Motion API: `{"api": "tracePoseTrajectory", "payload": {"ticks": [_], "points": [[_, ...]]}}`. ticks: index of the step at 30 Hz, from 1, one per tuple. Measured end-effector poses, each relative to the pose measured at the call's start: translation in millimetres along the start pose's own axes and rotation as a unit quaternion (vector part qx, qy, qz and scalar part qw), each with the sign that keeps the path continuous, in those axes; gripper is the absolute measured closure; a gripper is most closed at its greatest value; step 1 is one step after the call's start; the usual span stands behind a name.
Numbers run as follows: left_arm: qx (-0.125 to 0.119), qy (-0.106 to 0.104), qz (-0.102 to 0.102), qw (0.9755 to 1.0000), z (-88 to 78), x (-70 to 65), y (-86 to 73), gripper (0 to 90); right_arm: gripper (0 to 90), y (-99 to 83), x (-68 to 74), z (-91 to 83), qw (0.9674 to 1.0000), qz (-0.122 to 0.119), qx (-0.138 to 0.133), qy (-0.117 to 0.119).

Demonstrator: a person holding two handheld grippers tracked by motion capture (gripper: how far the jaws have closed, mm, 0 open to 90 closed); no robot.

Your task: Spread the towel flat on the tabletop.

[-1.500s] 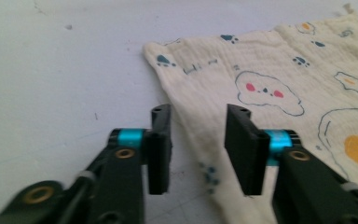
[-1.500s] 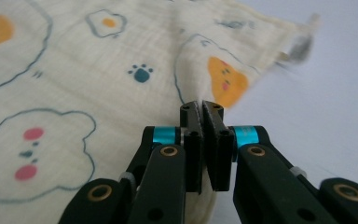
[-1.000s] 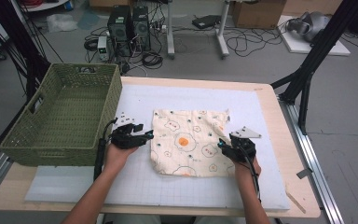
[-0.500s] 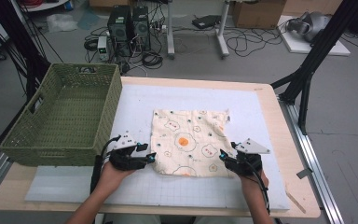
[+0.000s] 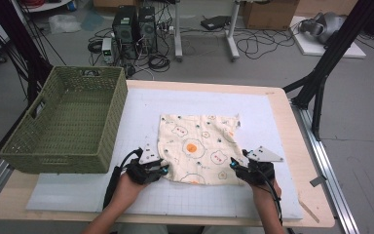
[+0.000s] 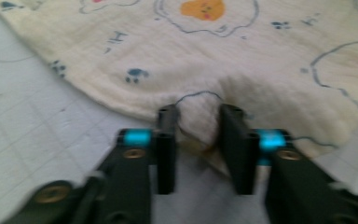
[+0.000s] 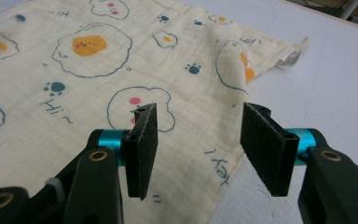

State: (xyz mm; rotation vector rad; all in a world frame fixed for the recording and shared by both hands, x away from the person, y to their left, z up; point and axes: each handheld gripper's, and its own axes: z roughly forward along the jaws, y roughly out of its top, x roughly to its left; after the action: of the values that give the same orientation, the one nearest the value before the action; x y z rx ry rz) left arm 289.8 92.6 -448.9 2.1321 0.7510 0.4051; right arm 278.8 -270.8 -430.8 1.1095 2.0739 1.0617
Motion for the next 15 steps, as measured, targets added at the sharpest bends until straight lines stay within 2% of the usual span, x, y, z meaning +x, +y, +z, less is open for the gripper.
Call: {"api": "tracePoseTrajectory", "payload": {"ticks": [1, 4, 5, 11, 12, 14, 15], "points": [[0.003, 0.003, 0.0, 1.0, -1.0, -1.1, 0.1, 85.4, 45.8, -1.4, -0.8, 0.8, 1.0, 0.001, 0.003, 0.001], [0.009, 0.006, -0.018, 0.9998, -10.9, 6.6, -5.0, 85.6, 45.5, -2.9, -1.2, 1.4, 1.0, 0.002, 0.006, 0.003], [0.009, 0.006, -0.018, 0.9998, -10.9, 6.6, -5.0, 85.5, 45.3, -2.9, -1.0, 1.7, 1.0, 0.003, 0.006, 0.004], [0.029, 0.014, -0.031, 0.999, -39.0, 17.8, -21.0, 85.5, 45.2, -2.4, 3.5, 3.9, 0.9998, -0.002, 0.013, 0.013], [0.029, 0.014, -0.031, 0.999, -39.0, 17.8, -21.0, 85.5, 45.2, -2.4, 3.5, 3.9, 0.9998, -0.002, 0.013, 0.013], [0.035, 0.013, -0.033, 0.9988, -48.2, 19.4, -25.8, 85.5, 45.4, -2.5, 6.8, 5.0, 0.9996, -0.004, 0.019, 0.019], [0.035, 0.008, -0.037, 0.9987, -51.6, 19.8, -28.2, 84.6, 46.2, -2.9, 10.0, 6.4, 0.9992, -0.005, 0.023, 0.03]]}}
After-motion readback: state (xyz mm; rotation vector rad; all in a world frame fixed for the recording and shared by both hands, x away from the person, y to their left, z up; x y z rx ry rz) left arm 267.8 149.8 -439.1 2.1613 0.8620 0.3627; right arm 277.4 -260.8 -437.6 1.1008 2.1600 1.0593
